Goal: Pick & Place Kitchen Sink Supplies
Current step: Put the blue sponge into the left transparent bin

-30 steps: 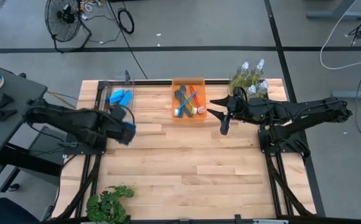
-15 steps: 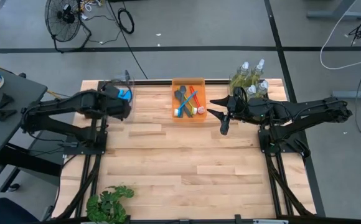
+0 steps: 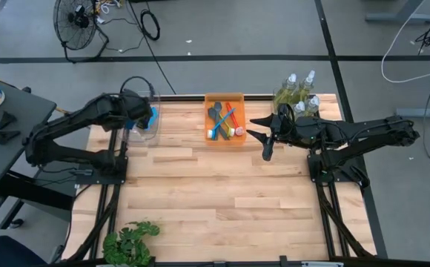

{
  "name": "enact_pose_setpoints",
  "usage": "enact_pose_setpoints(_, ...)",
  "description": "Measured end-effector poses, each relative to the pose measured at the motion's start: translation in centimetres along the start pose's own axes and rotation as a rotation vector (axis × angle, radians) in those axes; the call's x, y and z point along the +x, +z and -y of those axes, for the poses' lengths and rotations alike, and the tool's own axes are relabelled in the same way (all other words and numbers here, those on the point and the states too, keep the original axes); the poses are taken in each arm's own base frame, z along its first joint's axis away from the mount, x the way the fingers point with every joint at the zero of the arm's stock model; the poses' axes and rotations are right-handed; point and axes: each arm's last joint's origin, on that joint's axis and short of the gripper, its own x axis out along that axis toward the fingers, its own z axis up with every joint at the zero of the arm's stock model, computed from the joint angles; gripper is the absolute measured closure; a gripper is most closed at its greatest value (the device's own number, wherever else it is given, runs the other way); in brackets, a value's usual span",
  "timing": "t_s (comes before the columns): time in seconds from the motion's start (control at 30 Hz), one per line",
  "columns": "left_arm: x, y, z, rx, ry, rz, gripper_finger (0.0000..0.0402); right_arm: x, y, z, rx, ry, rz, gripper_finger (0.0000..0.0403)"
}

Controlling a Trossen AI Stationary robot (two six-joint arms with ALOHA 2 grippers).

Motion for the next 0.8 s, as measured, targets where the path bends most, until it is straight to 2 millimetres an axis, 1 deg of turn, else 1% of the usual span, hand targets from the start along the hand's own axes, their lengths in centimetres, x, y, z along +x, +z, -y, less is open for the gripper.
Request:
enact_pose_setpoints(0.3, 1.5, 1.3, -1.1, 0.063, 0.042, -0.003, 0.0399, 0.0, 0.0, 0.0, 0.0, 0.0, 0.0, 0.0232)
enact_pose_setpoints(0.47, 2.2, 1.9, -1.6, 0.09, 0.029, -0.015, 0.0399, 0.0, 0.0, 0.0, 0.0, 0.0, 0.0, 0.0232)
enact_pose_setpoints(0.8, 3.3, 2.8, -2.5, -0.01, -0.003, -0.024, 0.0399, 0.0, 0.0, 0.0, -0.001, 0.0, -0.001, 0.0232)
